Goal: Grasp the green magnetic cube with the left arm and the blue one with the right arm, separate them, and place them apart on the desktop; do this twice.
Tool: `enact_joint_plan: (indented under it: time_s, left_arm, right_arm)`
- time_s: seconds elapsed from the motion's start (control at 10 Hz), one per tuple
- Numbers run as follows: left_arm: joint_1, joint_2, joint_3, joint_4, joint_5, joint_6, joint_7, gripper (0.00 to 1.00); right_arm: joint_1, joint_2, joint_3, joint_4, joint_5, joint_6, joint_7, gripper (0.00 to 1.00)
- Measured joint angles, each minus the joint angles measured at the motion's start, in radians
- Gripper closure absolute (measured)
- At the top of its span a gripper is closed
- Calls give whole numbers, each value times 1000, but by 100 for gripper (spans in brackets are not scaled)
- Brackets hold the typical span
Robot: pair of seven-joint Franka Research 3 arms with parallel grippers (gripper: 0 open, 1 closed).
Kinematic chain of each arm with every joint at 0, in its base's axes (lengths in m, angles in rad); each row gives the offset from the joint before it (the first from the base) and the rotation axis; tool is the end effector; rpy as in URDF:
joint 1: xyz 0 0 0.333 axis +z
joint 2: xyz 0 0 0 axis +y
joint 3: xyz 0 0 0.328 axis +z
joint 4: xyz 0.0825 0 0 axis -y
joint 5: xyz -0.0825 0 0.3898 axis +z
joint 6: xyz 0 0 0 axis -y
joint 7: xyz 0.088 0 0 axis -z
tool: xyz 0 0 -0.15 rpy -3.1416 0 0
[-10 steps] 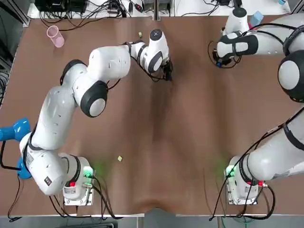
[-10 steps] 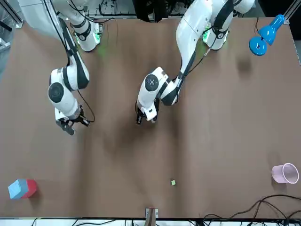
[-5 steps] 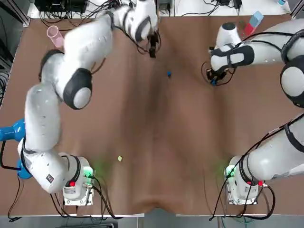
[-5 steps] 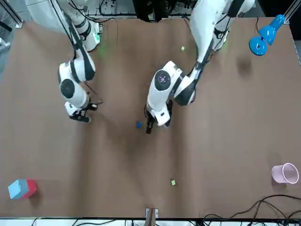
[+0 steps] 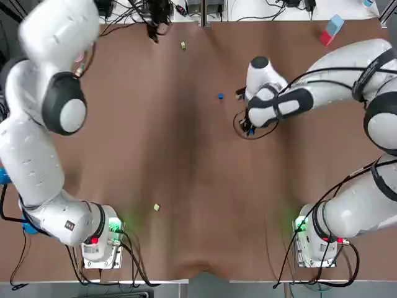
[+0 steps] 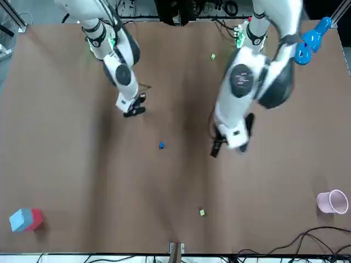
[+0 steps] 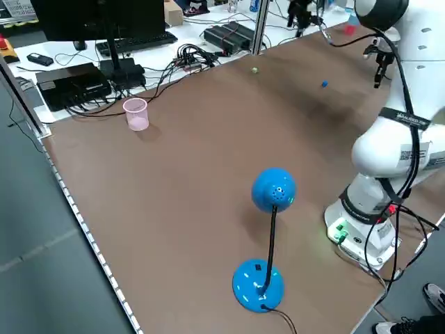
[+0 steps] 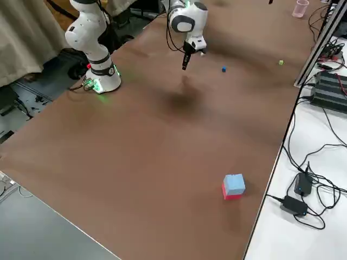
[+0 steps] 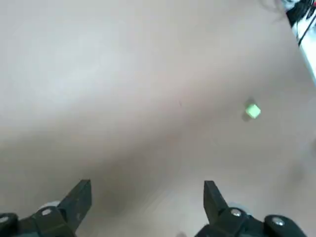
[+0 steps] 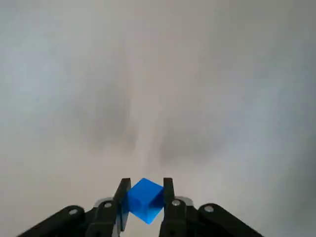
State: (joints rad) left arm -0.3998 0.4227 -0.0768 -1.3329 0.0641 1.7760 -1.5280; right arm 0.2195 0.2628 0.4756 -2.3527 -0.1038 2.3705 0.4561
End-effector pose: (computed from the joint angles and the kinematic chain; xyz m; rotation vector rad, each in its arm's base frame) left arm 0.6289 -0.3056 0.4603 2.7200 1.5684 0.0599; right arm 0.3685 0.3166 0.1800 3.0184 0.4872 -0.3186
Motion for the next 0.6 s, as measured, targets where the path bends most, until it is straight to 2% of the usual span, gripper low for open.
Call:
enact_joint_plan:
  time_s: [0.3, 0.5, 0.6]
  left_arm:
    - [157, -94, -17, -8, -3, -86, 299, 0]
    - [316, -140, -93, -11, -9, -91, 588, 0]
    - [353, -167, -102, -15, -11, -95, 758, 0]
  right_arm:
    - [50, -1, 64, -74, 1, 2, 113, 70]
    - [70, -27, 72, -132, 1, 17, 149, 70]
    - [76, -52, 73, -165, 11, 32, 156, 70]
